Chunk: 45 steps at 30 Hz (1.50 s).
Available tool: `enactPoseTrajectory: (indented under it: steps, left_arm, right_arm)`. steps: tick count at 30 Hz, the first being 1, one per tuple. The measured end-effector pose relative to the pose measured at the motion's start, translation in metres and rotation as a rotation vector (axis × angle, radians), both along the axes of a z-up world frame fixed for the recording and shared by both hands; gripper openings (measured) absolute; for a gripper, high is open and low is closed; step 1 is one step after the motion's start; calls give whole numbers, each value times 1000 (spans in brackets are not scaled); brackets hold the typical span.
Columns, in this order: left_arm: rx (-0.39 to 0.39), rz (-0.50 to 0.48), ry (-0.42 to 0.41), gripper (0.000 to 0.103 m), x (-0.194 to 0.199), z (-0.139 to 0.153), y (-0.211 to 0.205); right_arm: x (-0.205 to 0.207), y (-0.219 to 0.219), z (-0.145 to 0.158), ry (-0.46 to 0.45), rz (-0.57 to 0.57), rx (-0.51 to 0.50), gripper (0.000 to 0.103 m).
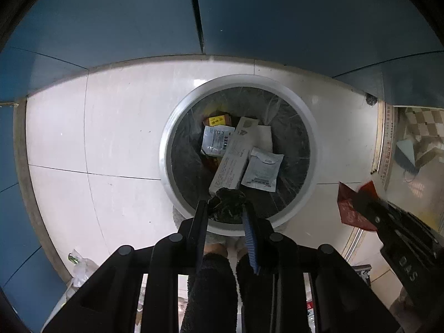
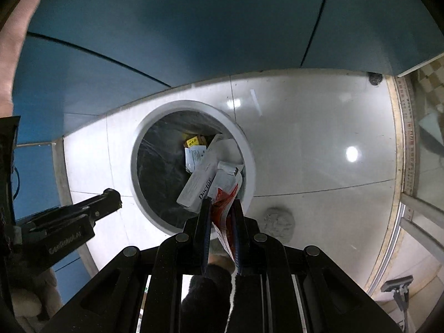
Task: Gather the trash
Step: 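Carry both items down to the bin and open both tools, then raise both tools back toward the counter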
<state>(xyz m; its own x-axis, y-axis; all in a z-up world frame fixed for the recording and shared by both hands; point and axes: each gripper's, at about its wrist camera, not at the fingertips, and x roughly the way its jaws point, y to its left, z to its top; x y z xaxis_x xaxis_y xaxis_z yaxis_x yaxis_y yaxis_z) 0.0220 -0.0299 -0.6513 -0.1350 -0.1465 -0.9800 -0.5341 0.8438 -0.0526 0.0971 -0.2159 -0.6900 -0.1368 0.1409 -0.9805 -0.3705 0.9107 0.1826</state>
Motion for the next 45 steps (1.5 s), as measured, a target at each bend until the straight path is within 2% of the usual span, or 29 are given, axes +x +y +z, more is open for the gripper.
enactPoseTrajectory:
  steps: [3, 4, 5, 6, 8, 9, 11, 12, 14, 15, 18, 20, 21, 25, 32, 36, 40, 45]
  left_arm:
    - [-4, 9, 6, 25, -4, -2, 4]
    - [-4, 11, 1, 32, -5, -3, 6]
    - [7, 13, 0, 51, -6, -4, 7]
    - [23, 12, -5, 75, -7, -3, 9]
    - [50, 11, -15, 89, -9, -2, 12]
    - [61, 8, -16, 89, -11, -1, 14]
    - [84, -2, -8, 100, -15, 0, 19]
    - [94, -2, -8, 101, -17, 1, 21]
    - [104, 0, -11, 101, -20, 4, 25]
    - [111, 0, -9, 101, -22, 6, 26]
    - [128, 11, -11, 101, -29, 15, 31]
    - [145, 13, -12, 101, -33, 24, 32]
    - [150, 17, -15, 101, -33, 28, 31]
    - [176, 25, -36, 101, -42, 60, 34]
    - [191, 28, -73, 101, -57, 126, 28]
    - [185, 22, -90, 101, -67, 170, 20]
    - [186, 10, -123, 101, -75, 226, 12]
    - [178, 6, -176, 101, -86, 291, 3]
  right_arm:
    - [1, 6, -14, 16, 2, -13, 15]
    - [0, 7, -18, 20, 1, -18, 15]
    - [0, 10, -19, 24, 2, -23, 15]
    - [-2, 12, -20, 26, 7, -29, 16]
    - [-4, 17, -22, 27, 22, -41, 16]
    - [-6, 18, -21, 23, 28, -46, 17]
    - [-9, 20, -21, 9, 41, -71, 34]
    - [-9, 20, -20, 4, 38, -76, 38]
    - [-10, 20, -20, -8, 35, -97, 54]
    - [-11, 19, -19, -14, 34, -104, 56]
    - [-13, 17, -15, -18, 32, -118, 75]
    - [-15, 17, -11, -23, 36, -133, 98]
    - [-17, 18, -8, -26, 39, -139, 101]
    - [-24, 18, 16, -53, 41, -155, 103]
    - [-39, 18, 88, -125, 56, -166, 103]
    - [-50, 20, 145, -172, 69, -160, 103]
    - [-60, 15, 204, -193, 52, -146, 103]
    - [-75, 9, 294, -238, 37, -134, 103]
